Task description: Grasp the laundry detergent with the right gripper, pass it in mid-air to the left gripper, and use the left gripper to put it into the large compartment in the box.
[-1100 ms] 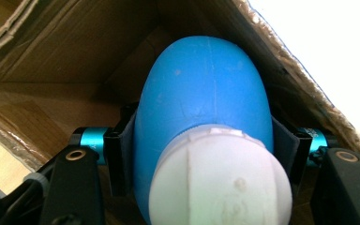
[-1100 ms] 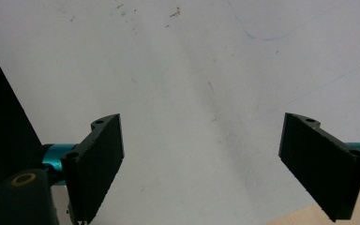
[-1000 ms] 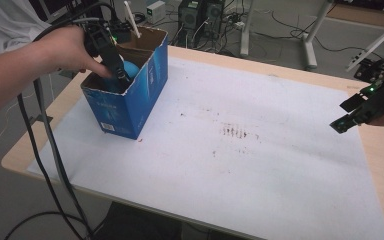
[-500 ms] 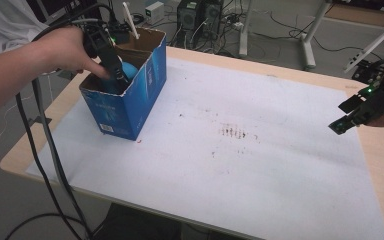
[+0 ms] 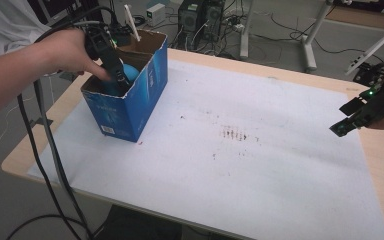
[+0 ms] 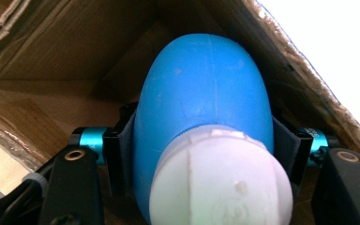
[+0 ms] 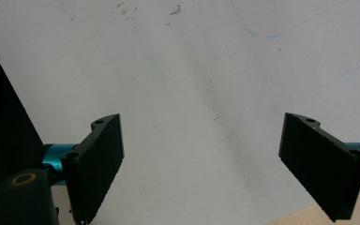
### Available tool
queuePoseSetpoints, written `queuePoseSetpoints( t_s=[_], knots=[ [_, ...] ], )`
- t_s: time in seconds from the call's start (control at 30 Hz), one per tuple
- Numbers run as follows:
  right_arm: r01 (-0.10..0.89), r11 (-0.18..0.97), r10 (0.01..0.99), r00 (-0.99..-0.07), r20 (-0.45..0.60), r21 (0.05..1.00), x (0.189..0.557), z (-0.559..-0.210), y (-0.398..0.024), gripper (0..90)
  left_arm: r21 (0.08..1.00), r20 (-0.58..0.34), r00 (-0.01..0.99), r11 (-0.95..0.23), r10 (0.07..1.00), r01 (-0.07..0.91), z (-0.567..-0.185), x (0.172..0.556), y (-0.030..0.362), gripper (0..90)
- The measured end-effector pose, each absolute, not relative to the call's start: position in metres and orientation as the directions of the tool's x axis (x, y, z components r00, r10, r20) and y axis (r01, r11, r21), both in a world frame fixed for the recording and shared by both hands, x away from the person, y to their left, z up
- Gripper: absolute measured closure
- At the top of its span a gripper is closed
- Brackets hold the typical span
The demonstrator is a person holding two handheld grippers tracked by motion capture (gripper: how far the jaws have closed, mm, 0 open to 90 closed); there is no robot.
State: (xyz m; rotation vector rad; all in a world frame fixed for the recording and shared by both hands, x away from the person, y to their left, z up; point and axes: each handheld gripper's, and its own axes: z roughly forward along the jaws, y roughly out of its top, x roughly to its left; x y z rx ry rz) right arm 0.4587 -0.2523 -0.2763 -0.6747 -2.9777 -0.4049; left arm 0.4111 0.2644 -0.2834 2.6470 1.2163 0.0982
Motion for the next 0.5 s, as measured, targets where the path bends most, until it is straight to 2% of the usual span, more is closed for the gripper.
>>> queuePoseSetpoints(
  t_s=[0.27, 0.5],
  knots=[
    [0.427, 0.872, 0.412, -0.904, 0.113, 0.238, 0.4582, -0.276, -0.2544, 13.6, 0.226, -0.039, 0.652, -0.629, 0.757, 0.744, -0.2833, 0.4132, 0.2636, 35.8],
    [0.43, 0.87, 0.413, -0.903, 0.117, 0.244, 0.4579, -0.2758, -0.2544, 13.5, 0.218, -0.038, 0.65, -0.628, 0.759, 0.747, -0.2806, 0.4128, 0.2645, 27.0]
  ],
)
